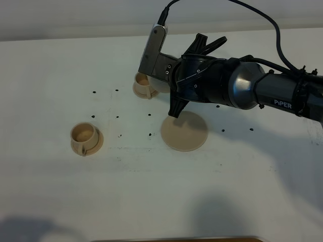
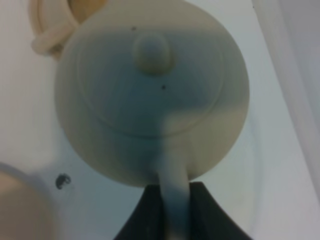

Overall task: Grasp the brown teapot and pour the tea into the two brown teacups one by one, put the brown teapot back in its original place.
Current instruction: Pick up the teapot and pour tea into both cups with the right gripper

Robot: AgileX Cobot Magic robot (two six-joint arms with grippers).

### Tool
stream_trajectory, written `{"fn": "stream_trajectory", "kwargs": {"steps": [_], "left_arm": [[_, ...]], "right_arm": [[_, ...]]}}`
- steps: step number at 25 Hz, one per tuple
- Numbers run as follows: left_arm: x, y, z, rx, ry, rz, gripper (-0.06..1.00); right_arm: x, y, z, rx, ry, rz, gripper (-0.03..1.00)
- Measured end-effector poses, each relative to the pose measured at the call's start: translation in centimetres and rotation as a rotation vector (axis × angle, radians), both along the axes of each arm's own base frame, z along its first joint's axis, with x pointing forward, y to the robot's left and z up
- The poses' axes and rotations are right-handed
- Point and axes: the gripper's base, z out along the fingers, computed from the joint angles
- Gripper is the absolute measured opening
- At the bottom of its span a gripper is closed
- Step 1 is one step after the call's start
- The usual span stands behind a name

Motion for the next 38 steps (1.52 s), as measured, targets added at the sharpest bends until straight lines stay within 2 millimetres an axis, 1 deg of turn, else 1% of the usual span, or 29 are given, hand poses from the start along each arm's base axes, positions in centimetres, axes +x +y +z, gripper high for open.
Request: {"fn": "stream_trajectory", "kwargs": {"steps": [13,18,21,32,38], "left_arm": [[0.0,0.0,0.0,-0.001,0.0,0.0,0.49],[0.0,0.0,0.0,-0.001,0.0,0.0,0.49],[0.0,0.0,0.0,-0.001,0.0,0.0,0.49],[0.0,0.0,0.0,-0.001,0.001,0.0,0.49],[0.0,0.0,0.0,0.0,0.0,0.0,0.49]], "right_arm": [[0.3,0.0,0.3,-0.058,-0.048,0.053,0.09],[0.5,0.1,-0.5,-0.089,-0.05,0.073,0.09],[0.6,0.2,-0.6,-0.099,-0.059,0.09,0.09],[0.9,0.1,-0.2,-0.182,-0.118,0.141,0.09],[1.1,-0.2,-0.1,-0.212,-0.132,0.138,0.09]]}}
